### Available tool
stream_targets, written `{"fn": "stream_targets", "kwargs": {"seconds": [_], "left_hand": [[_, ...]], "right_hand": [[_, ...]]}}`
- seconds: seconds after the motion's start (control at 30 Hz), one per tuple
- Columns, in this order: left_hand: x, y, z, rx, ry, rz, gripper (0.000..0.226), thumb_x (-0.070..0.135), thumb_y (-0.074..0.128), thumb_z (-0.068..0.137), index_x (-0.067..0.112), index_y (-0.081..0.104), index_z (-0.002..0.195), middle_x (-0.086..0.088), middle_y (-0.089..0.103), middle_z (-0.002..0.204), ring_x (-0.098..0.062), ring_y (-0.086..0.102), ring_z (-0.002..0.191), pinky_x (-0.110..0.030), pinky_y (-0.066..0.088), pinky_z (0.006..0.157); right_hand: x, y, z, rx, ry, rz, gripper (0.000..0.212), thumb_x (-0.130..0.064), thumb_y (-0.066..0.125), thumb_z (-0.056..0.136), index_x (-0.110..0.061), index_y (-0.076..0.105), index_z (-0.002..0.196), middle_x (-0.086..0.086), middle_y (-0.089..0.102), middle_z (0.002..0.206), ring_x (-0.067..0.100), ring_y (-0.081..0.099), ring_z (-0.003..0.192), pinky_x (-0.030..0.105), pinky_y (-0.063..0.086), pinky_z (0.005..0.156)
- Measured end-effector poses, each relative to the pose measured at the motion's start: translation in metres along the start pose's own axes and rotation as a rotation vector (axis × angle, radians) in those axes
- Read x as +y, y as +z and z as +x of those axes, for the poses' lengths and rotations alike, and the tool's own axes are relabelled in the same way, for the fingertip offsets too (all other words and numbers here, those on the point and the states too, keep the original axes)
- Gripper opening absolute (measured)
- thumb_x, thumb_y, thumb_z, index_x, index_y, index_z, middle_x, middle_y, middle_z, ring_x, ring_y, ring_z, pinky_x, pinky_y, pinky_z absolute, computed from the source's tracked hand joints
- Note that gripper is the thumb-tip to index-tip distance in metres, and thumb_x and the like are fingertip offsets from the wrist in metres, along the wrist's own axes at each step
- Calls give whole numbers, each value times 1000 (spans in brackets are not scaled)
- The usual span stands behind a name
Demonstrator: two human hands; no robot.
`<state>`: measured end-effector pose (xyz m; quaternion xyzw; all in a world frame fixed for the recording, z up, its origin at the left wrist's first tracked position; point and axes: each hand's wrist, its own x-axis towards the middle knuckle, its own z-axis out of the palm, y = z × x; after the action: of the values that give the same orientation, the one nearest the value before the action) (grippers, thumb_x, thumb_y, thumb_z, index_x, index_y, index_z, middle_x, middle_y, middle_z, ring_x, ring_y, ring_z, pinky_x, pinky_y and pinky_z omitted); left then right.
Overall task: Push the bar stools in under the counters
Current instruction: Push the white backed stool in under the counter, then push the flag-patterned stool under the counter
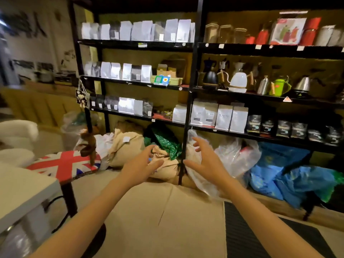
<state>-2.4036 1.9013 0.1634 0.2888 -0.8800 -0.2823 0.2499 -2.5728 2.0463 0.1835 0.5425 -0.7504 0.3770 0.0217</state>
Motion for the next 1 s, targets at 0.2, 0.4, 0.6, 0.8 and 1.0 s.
{"fn": "stream_targets", "kwargs": {"seconds": [0.2, 0.4, 0.6, 0.8, 1.0], "left_hand": [[-54, -1, 77, 63, -128, 47, 65, 39, 54, 91, 18, 25, 145, -9, 47, 138, -23, 52, 117, -33, 44, 93], [-140, -13, 167, 134, -200, 197, 63, 39, 56, 90, 20, 29, 143, -7, 48, 139, -22, 50, 119, -34, 43, 94], [-218, -52, 266, 162, -339, 238, 64, 44, 55, 89, 16, 31, 142, -4, 45, 142, -21, 49, 122, -34, 43, 97], [-293, -62, 325, 181, -509, 316, 64, 42, 57, 89, 14, 33, 141, -9, 47, 137, -22, 47, 121, -29, 41, 93], [-376, -59, 360, 206, -781, 384, 64, 45, 57, 87, 12, 36, 138, -10, 47, 135, -23, 47, 119, -35, 44, 96]], "right_hand": [[39, 71, 108, -161, -117, 38, 79, -32, 71, 79, -20, 27, 144, 2, 43, 142, 17, 41, 128, 31, 37, 100], [64, 164, 221, -250, -276, 48, 79, -34, 70, 79, -20, 27, 144, 2, 42, 143, 19, 42, 127, 34, 39, 101], [61, 243, 362, -368, -408, 47, 81, -34, 71, 78, -17, 27, 144, 6, 41, 143, 20, 41, 129, 35, 39, 103], [68, 329, 458, -477, -517, 86, 81, -32, 72, 77, -20, 27, 144, 4, 40, 145, 18, 38, 130, 28, 34, 101], [70, 424, 542, -681, -669, 112, 82, -28, 73, 76, -19, 27, 143, 7, 41, 142, 21, 39, 128, 36, 39, 102]]}}
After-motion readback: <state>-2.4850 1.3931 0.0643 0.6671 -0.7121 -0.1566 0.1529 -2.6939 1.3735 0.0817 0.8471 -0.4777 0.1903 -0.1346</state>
